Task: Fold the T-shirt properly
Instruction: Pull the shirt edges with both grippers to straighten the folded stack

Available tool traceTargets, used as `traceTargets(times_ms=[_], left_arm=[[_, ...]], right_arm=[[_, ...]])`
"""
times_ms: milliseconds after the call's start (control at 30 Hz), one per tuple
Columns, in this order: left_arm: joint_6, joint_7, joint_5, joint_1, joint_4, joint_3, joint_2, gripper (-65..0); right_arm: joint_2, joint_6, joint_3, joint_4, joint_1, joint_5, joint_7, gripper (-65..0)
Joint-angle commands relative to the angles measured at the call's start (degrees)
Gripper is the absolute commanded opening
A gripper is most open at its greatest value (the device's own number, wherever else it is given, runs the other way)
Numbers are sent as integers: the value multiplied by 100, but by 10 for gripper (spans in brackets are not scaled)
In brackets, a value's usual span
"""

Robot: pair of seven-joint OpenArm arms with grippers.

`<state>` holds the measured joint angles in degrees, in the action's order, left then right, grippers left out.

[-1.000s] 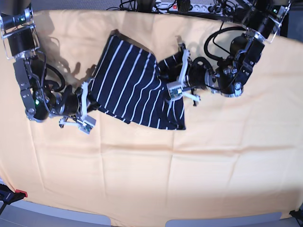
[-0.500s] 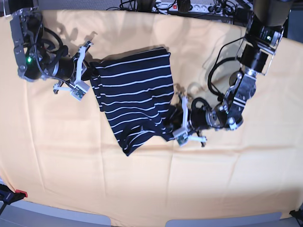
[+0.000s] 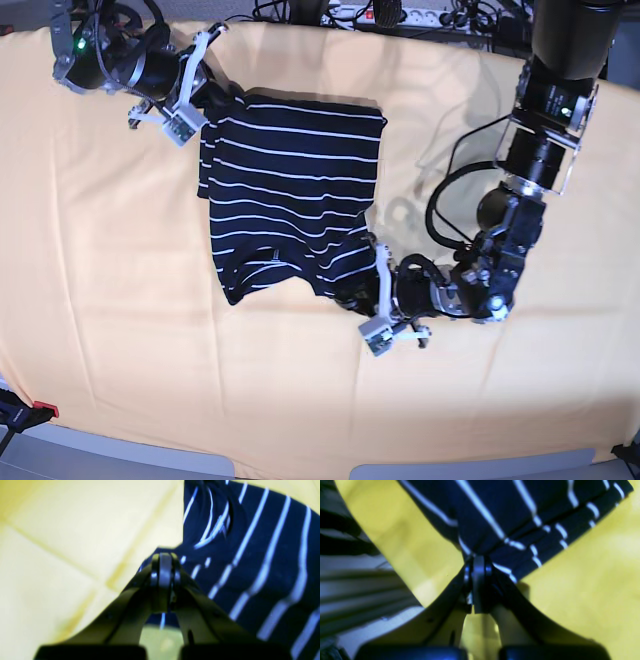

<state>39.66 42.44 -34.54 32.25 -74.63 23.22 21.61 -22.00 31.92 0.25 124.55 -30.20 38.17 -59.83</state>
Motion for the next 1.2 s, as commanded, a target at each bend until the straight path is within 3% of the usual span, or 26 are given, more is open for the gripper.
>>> traceTargets(times_ms=[0,100,167,233,333,400,467,600,733,833,967,1033,1100,1167], left_arm=[[34,142,-393,190,-254,-55,120,-650],[34,1008,-1550,188,-837,-55,494,-650],[34,1528,-2503,186,-1261,-55,767,-650],[34,2024,-3263,136,-1582,-81,970,-650],[34,2472,-4076,-144,-1893,-116,1078,-650],[34,2551,-4238,-422,-2020,-116,1056,-650],[34,2555,-4242,-708,-2076,-116,981,-650],[34,2551,-4135,-1248,-2085,-116,772,-650],[34,2516,-3303,-1694,-2085,-116,713,-650],[34,2253,-2361,-2024,-2081,-116,713,-650],[34,1440,-1377,-2599,-2074,-116,713,-650],[34,1392,-1259,-2789,-2074,-116,713,-650],[34,1412,-1268,-2863,-2100,-118,715,-650],[34,1410,-1287,-2857,-2162,-118,717,-650]], right_arm=[[-70,-68,72,170,22,-173,85,-650],[-74,-352,385,306,37,-713,407,-650],[-70,-553,693,411,37,-647,704,-650],[-70,-544,946,490,39,-315,977,-650],[-68,120,1102,498,37,422,1102,-650],[-61,612,1099,498,37,807,1097,-650],[-55,808,1099,496,50,1075,1104,-650],[-55,808,1045,426,131,1132,1117,-650],[-55,808,706,155,249,1104,1073,-650],[-55,808,369,-120,337,645,1049,-650],[-55,808,144,-245,354,13,1080,-650],[-55,730,140,-243,363,-251,1086,-650],[-57,413,142,-243,433,-393,1106,-650],[-57,367,179,-240,557,-330,1239,-650]])
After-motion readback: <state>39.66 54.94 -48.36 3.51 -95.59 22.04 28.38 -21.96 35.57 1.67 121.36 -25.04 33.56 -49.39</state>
